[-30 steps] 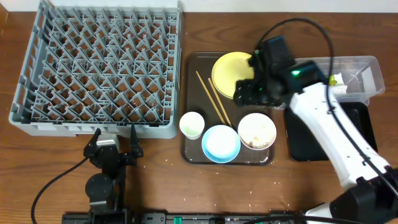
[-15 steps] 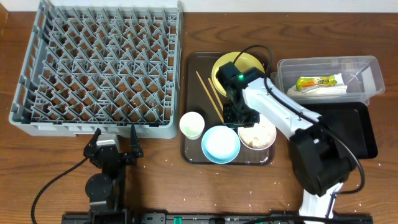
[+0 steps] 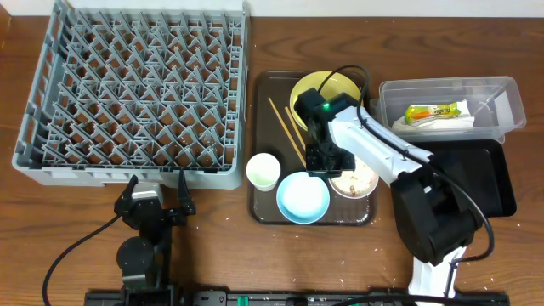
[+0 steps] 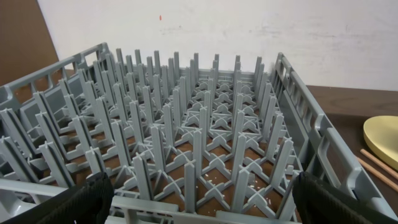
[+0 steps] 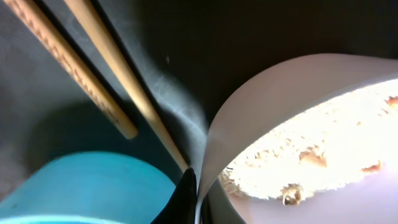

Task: Sort waste into correct bins and load items into the dishwasher
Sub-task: 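Grasp the pink bowl of rice with the right gripper, then tip the pink bowl over the black tray to dump the rice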

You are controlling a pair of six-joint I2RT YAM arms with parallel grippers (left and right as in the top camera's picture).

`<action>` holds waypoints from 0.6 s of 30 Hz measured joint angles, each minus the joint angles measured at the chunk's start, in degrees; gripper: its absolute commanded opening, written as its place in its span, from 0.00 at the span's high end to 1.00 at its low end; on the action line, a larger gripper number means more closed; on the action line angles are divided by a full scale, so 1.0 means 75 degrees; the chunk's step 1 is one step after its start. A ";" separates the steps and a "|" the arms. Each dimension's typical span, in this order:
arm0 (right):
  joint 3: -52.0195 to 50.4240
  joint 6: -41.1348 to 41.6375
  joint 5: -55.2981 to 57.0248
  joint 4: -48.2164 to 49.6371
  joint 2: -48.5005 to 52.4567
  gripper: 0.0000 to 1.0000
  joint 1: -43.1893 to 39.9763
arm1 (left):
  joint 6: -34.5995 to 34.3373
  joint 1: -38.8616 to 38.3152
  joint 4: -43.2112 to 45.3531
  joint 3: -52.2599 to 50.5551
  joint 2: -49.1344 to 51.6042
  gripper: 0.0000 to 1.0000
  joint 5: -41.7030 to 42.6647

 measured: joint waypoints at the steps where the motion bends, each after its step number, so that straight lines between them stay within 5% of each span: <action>1: 0.0000 -0.0099 0.0000 -0.0093 -0.0111 0.99 -0.0015 | 0.0000 0.0000 0.0000 0.0003 0.0000 0.07 0.0000; 11: 0.0012 -0.1489 -0.0676 -0.0682 -0.3191 0.99 -0.0729 | 0.0000 0.0000 0.0000 0.0003 0.0000 0.07 0.0000; 18: -0.1023 -0.3346 -0.2553 -0.0490 -0.4771 0.99 -0.3325 | 0.0000 0.0000 0.0000 0.0003 0.0000 0.07 0.0000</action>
